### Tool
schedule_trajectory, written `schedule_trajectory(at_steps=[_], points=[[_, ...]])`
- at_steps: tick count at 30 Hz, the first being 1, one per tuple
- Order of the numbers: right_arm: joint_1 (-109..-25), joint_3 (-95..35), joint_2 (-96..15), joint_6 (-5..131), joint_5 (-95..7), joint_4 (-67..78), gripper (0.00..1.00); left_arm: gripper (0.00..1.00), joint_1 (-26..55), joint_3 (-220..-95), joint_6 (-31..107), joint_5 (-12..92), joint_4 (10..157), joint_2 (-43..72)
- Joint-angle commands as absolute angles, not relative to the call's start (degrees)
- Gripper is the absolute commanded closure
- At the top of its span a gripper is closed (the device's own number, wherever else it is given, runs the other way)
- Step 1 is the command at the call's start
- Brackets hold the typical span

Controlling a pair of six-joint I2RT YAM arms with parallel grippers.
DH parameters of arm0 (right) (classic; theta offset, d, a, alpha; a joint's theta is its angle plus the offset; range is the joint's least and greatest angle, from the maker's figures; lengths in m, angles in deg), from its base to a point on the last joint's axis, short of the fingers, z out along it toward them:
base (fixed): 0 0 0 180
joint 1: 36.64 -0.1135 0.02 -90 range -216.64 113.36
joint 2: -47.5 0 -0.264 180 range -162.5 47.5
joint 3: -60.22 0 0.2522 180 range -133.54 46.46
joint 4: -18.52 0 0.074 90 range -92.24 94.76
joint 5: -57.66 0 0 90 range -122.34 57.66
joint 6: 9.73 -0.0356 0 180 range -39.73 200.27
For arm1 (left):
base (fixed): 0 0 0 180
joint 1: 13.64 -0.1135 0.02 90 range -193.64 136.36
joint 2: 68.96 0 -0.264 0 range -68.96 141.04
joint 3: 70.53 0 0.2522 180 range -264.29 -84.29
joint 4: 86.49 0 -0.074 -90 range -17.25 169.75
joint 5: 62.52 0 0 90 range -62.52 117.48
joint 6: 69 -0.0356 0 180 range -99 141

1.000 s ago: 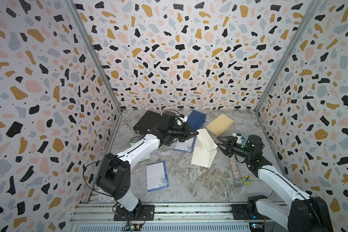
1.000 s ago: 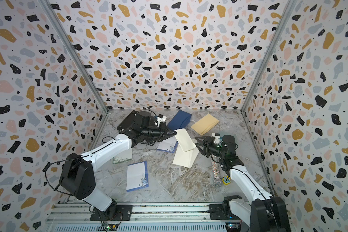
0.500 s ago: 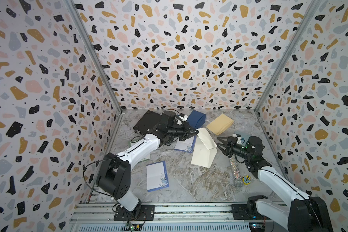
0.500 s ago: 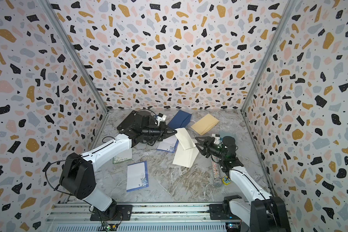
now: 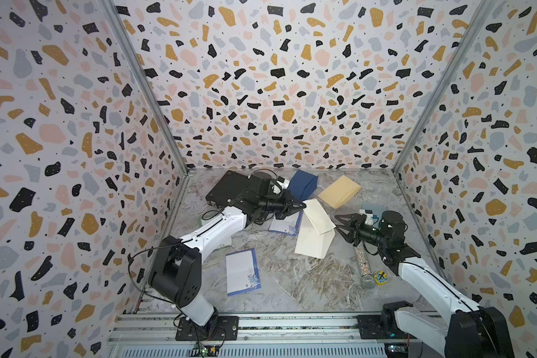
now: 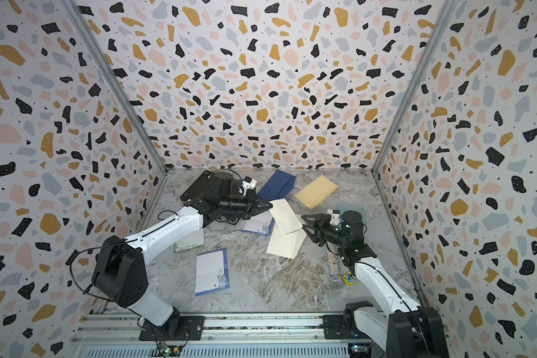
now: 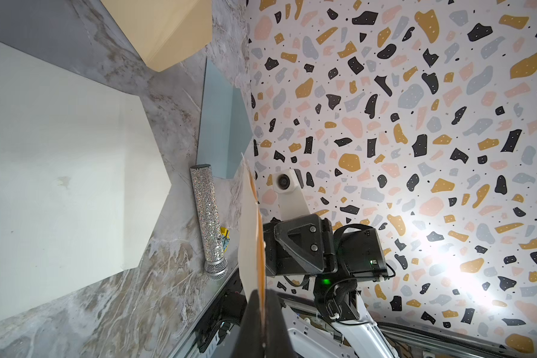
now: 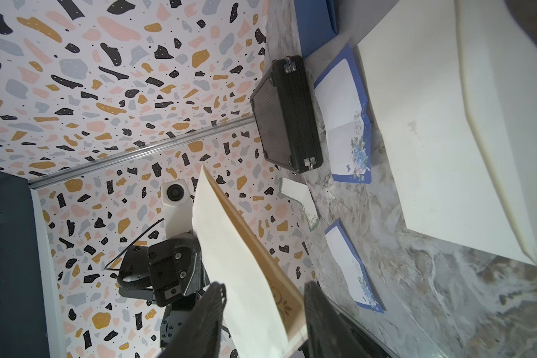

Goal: Take the letter paper out of the envelope
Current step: Unfold the letter paper.

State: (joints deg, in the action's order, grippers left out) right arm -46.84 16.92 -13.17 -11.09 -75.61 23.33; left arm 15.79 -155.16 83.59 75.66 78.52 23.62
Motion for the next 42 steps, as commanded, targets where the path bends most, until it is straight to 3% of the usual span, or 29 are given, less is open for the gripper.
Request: schedule_trajectory(at_steps=[1, 21, 42], points=[[-46.93, 16.43, -12.37, -13.05, -76.19, 27.34, 0.55, 1.00, 16.06, -156.12, 82.52, 76.44, 79.84, 23.56], [-47.01, 17.03, -13.93, -20.39, -76.86, 36.23, 0.59, 1.00, 16.06, -156.34, 85.14, 76.52, 83.69, 25.61], [-52.59, 11.39, -17.57, -14.07, -75.76, 31.74, 0.68, 1.00, 16.85, -157.32, 92.65, 74.86, 91.81, 30.05]])
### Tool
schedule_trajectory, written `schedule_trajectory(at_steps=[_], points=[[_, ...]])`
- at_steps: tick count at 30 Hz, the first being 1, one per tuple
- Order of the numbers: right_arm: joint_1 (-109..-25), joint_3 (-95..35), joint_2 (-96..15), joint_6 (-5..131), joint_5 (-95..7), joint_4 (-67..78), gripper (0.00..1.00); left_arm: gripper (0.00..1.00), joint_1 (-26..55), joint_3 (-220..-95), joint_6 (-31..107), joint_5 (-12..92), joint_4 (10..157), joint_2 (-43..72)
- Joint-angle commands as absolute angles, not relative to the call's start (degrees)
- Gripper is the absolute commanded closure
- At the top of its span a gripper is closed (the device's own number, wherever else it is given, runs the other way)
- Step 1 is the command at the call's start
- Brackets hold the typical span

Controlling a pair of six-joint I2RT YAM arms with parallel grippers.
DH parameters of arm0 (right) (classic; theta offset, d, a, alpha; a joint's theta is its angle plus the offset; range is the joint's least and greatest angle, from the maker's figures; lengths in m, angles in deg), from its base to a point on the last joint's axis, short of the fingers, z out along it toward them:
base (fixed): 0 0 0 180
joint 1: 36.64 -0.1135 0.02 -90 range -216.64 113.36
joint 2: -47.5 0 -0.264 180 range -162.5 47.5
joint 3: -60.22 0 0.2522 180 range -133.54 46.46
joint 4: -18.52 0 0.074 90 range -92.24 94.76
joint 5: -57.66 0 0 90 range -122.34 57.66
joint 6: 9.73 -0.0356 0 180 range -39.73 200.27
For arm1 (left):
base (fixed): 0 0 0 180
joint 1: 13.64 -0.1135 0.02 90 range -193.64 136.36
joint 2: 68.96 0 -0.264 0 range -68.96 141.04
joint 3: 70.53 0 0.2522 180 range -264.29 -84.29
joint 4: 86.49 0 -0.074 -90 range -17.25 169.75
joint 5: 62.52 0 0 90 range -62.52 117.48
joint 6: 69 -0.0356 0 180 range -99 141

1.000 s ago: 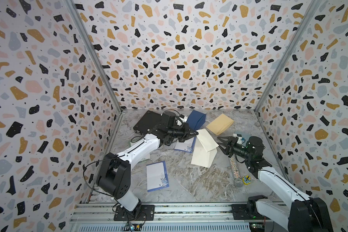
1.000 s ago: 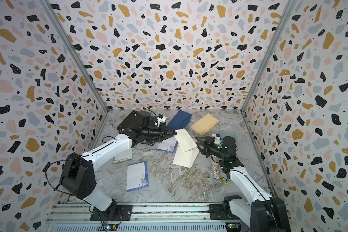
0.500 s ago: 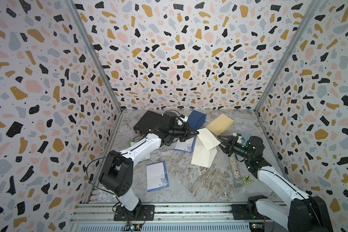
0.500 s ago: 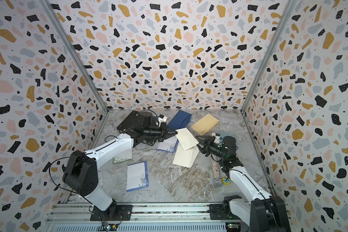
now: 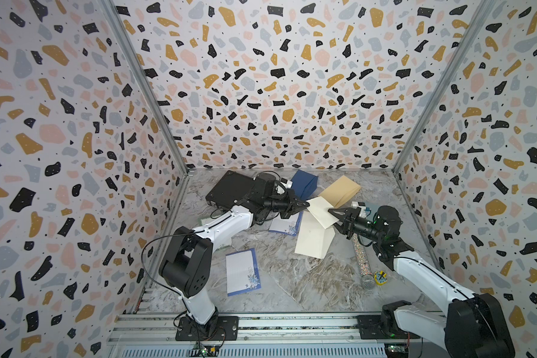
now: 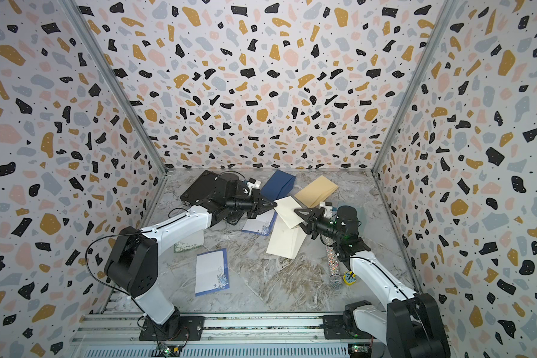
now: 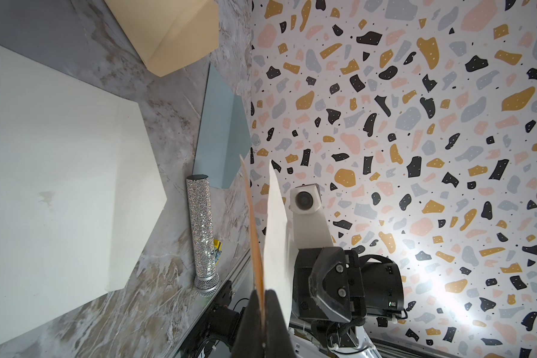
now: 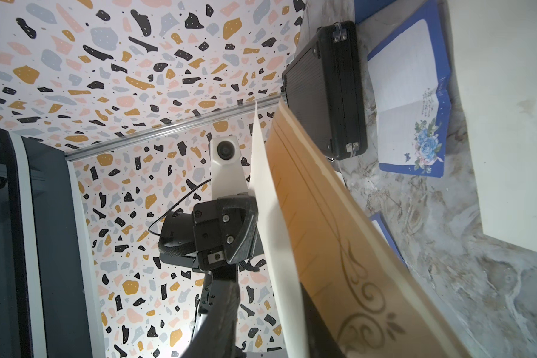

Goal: Take the letter paper out of the envelope
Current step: Unfold the letter paper.

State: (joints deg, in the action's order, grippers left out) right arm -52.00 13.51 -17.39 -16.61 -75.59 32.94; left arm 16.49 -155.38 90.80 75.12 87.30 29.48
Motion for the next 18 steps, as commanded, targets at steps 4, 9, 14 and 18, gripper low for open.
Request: schedule_trajectory(at_steps=[4, 9, 14, 18], points=[[-52.90, 10.22, -19.15, -12.88, -75.99, 31.39, 0.71, 1.00, 17.55, -157.32, 94.07, 74.37, 92.86, 30.77], [-53.23, 8.54, -20.98, -12.26, -76.08, 31.52, 0.73, 1.00, 18.23, -157.39, 95.00, 74.00, 93.90, 31.75], [-53.34, 7.55, -22.00, -12.00, -76.10, 31.83, 0.79, 1.00, 18.41, -157.51, 95.43, 73.80, 94.10, 32.27], [-53.30, 7.01, -22.33, -10.52, -76.47, 29.91, 0.95, 1.00, 18.32, -157.75, 96.20, 73.71, 94.52, 32.26]])
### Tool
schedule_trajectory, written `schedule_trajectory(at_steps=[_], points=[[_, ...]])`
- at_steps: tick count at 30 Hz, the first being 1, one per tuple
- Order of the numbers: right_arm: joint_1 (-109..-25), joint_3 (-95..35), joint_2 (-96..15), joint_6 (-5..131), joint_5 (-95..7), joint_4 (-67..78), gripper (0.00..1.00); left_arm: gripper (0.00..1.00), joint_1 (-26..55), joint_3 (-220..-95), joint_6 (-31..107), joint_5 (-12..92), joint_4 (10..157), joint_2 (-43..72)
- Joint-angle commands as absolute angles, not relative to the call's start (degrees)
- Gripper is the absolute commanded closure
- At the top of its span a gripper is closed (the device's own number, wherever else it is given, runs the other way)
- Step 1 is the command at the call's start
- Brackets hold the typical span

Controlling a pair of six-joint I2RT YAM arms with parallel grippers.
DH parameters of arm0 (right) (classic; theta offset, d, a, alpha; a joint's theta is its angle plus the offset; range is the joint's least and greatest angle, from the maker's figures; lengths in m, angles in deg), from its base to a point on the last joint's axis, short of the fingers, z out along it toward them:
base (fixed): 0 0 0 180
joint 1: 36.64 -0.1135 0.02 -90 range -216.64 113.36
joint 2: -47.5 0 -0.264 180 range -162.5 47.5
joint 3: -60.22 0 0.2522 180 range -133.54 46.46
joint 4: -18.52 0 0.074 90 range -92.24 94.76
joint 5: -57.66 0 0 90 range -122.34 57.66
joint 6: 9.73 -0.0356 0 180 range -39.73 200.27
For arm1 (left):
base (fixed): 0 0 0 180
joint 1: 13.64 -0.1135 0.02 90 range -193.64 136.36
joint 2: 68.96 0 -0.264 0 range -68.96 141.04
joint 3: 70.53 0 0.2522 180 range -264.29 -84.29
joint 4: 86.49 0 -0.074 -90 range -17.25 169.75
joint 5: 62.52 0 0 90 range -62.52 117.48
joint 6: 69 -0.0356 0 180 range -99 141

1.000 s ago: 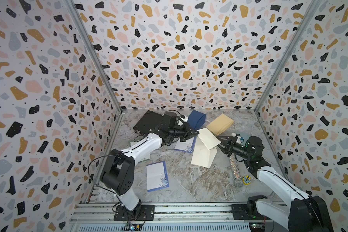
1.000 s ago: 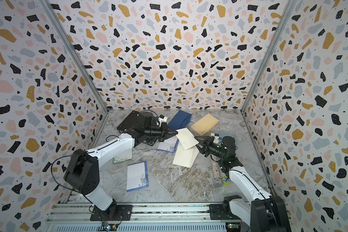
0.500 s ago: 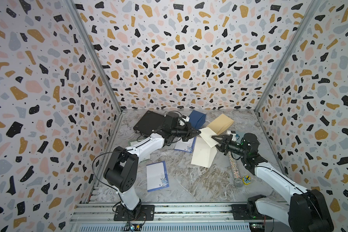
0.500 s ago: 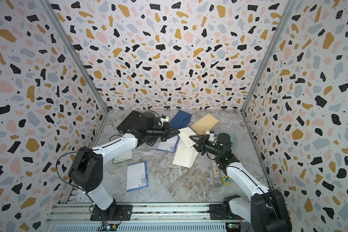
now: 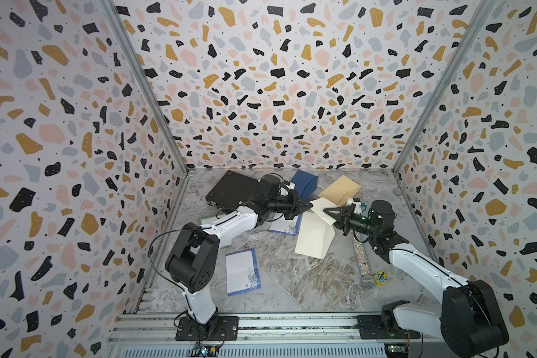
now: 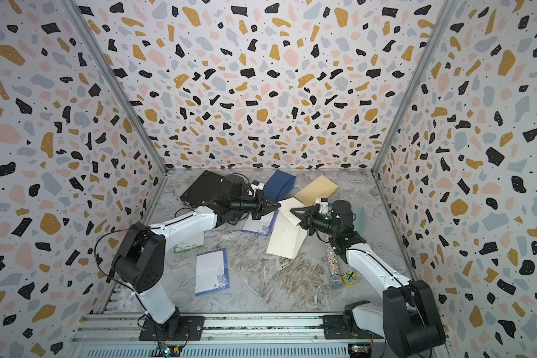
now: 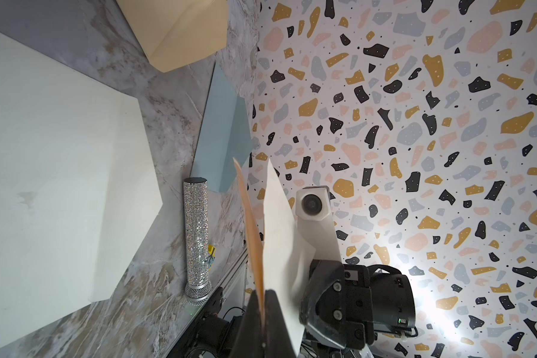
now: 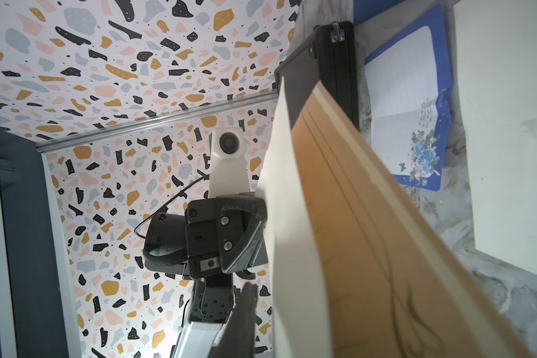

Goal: Take the letter paper out of the envelope
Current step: Unfold the letter paper.

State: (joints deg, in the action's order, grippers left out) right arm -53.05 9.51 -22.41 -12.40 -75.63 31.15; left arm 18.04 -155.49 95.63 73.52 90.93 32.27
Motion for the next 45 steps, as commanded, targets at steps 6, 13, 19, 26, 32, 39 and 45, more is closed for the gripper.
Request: schedule_trajectory(at_steps=[6, 13, 19, 26, 32, 39, 45], points=[[-53.34, -1.68, -21.49, 12.52, -75.54, 4.11, 1.00, 0.59, 17.85, -159.84, 94.70, 72.26, 85.87, 29.90], [-55.46, -19.76, -23.55, 50.27, -62.85, -27.41, 1.00, 0.40, 13.71, -157.90, 94.49, 69.08, 76.30, 23.42], [-62.80, -23.25, -23.17, 73.44, -42.85, -27.17, 1.00, 0.39, 11.04, -157.99, 99.79, 73.10, 74.70, 23.34], [-69.37, -10.72, -16.03, 95.96, -35.99, -6.27, 1.00, 0.36, 7.09, -156.15, 101.18, 72.94, 72.71, 19.75], [-70.73, -8.50, -14.77, 107.88, -42.77, -5.12, 1.00, 0.31, 6.54, -153.80, 102.26, 75.01, 72.46, 19.80], [-71.66, -4.75, -12.98, 117.78, -46.82, -3.98, 1.00, 0.21, 6.48, -157.44, 97.45, 76.18, 66.77, 21.66], [-72.10, -4.95, -13.53, 123.00, -47.11, -4.38, 1.00, 0.22, 8.51, -155.60, 98.63, 79.38, 67.70, 22.46]])
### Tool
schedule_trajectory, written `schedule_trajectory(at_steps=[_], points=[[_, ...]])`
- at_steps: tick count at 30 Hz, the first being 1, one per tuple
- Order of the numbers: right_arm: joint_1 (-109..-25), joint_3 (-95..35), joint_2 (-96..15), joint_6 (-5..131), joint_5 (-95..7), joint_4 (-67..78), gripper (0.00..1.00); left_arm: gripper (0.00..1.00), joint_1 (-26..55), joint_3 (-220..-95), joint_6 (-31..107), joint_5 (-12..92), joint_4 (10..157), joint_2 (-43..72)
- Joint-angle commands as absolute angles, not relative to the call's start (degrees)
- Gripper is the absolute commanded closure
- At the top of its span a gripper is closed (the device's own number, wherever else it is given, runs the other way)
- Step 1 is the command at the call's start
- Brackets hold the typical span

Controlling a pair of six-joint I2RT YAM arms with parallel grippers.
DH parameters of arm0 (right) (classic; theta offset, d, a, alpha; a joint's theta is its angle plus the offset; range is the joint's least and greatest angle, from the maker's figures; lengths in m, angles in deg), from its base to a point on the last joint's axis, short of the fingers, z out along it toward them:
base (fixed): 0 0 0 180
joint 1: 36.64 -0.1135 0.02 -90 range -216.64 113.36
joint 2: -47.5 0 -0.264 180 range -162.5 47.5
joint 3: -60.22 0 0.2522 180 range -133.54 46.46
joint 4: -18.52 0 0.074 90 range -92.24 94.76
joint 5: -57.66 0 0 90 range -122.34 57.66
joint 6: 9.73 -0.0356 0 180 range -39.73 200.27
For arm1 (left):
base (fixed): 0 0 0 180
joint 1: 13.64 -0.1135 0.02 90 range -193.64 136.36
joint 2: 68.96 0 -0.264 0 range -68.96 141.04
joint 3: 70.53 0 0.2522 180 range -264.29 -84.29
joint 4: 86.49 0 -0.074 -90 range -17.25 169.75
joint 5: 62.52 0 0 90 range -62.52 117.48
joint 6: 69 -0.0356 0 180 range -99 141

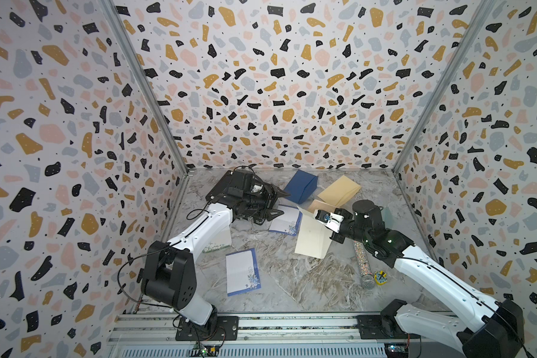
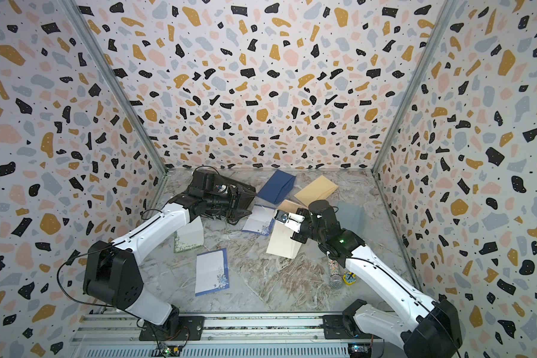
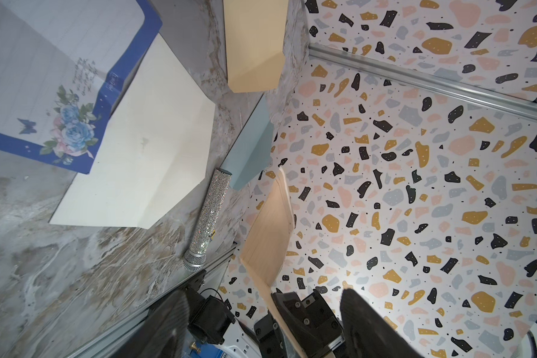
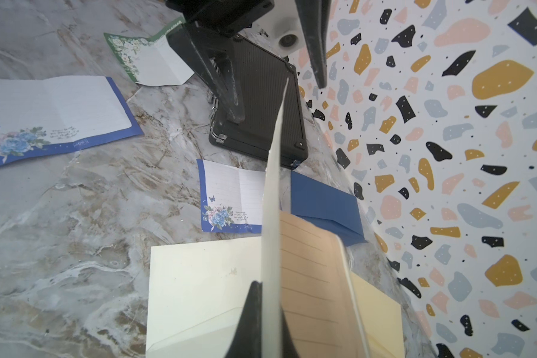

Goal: Take the letter paper out of the envelope
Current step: Unfold the letter paper.

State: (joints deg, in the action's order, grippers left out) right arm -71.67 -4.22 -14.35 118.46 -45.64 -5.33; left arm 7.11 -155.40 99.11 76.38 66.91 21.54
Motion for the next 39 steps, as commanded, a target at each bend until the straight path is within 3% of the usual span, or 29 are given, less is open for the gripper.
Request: schedule_trajectory(at_steps=[1, 9, 24, 37, 39], points=[[-72.28, -5.20, -13.87, 123.46, -47.56, -4.27, 1.00, 0.22, 8.92, -155.17, 99.20, 79.83, 68.82, 22.74], [-74.25, -6.00, -16.69, 127.28, -47.63, -2.47, 1.00, 0.23, 10.31, -155.99, 98.83, 81.25, 68.60, 25.26], [-75.31, -5.60, -19.33, 130.49, -45.46, 5.20, 1.00, 0.41, 11.71, -153.94, 103.37, 82.59, 75.36, 28.29], [-75.75, -3.63, -21.25, 131.42, -45.66, 8.51, 1.00, 0.97, 11.54, -151.79, 110.54, 82.54, 85.14, 28.60], [-75.75, -3.04, -21.10, 131.24, -45.69, 8.63, 1.00, 1.00, 11.33, -151.70, 110.47, 82.50, 85.14, 28.51]])
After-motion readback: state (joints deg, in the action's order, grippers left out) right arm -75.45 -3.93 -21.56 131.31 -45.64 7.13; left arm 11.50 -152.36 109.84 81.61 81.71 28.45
